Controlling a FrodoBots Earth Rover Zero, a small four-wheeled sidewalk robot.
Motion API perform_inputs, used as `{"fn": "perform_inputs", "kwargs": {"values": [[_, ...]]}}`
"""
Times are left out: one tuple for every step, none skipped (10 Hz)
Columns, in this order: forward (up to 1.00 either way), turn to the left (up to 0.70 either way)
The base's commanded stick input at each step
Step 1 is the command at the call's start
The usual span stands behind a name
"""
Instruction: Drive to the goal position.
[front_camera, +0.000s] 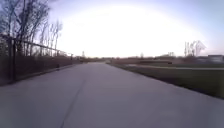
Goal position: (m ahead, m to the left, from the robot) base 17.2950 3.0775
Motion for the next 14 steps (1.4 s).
{"fn": "perform_inputs", "kwargs": {"values": [[1.0,0.01],[1.0,0.01],[1.0,0.01],[1.0,0.01],[1.0,0.01],[0.99,0.01],[0.99,0.01],[0.98,0.01],[0.98,0.01],[0.97,0.01],[0.96,0.01],[0.95,0.01],[0.92,0.01],[0.91,0.01]]}}
